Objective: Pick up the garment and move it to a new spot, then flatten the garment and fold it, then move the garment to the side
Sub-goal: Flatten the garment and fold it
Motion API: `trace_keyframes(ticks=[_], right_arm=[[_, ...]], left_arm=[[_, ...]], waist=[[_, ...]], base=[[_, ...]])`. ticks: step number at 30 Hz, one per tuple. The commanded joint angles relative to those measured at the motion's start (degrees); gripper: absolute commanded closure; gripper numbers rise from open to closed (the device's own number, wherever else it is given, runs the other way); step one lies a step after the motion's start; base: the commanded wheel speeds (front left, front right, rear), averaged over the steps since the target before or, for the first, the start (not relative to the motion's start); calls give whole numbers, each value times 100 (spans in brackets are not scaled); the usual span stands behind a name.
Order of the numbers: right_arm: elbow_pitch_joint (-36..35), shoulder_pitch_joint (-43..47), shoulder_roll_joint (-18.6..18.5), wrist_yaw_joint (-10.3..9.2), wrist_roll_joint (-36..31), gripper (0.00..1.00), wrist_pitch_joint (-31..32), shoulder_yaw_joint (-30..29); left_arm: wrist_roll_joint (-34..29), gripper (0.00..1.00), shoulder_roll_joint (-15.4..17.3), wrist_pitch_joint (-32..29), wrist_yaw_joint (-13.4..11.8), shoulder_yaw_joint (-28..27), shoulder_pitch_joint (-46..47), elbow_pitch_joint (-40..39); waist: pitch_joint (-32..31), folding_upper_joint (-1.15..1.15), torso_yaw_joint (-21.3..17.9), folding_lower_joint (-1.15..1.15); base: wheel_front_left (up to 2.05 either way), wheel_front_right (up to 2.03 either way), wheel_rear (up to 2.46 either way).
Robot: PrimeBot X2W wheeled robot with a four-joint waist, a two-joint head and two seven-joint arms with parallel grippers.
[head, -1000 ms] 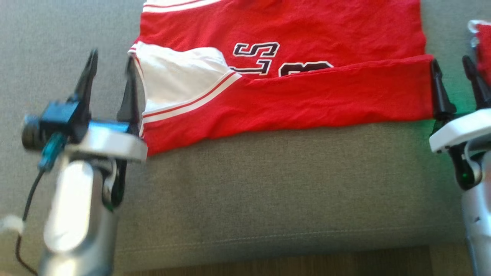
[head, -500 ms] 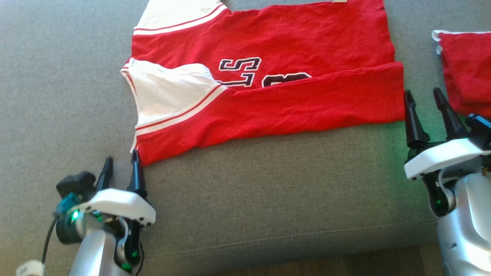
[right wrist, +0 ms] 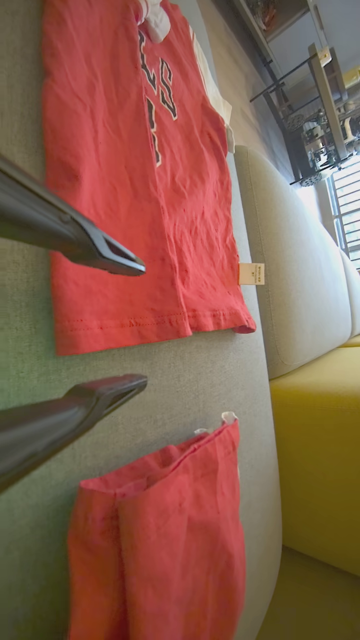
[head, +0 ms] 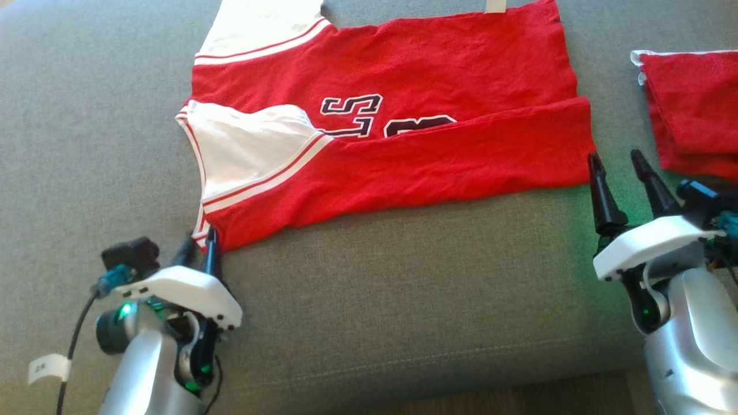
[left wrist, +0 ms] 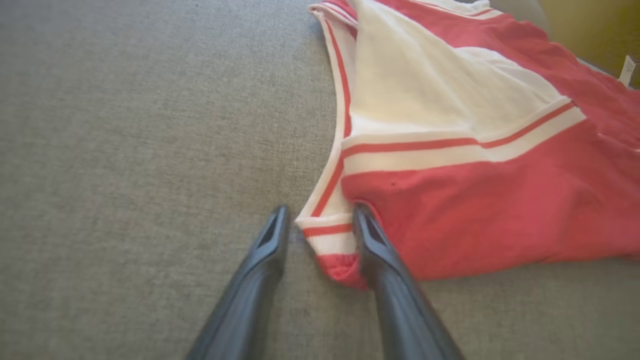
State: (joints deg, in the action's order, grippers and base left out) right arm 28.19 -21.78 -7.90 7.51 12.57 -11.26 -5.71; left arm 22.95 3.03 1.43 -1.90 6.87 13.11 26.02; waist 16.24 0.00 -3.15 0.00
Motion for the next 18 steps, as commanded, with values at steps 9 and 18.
trace_keyframes(ticks=[9,18], right_arm=[[439,-193,181,-2,-114,0,579,-197],[1202,-596,347,-2,-475,0,933,-550]], left_arm=[[-27,100,56,-218,82,239,-484,-308],[-156,100,237,-273,-22,311,-677,-856]], waist=[[-286,0,95,0],[-394,0,260,0]], base=[[0,0,0],[0,0,0]])
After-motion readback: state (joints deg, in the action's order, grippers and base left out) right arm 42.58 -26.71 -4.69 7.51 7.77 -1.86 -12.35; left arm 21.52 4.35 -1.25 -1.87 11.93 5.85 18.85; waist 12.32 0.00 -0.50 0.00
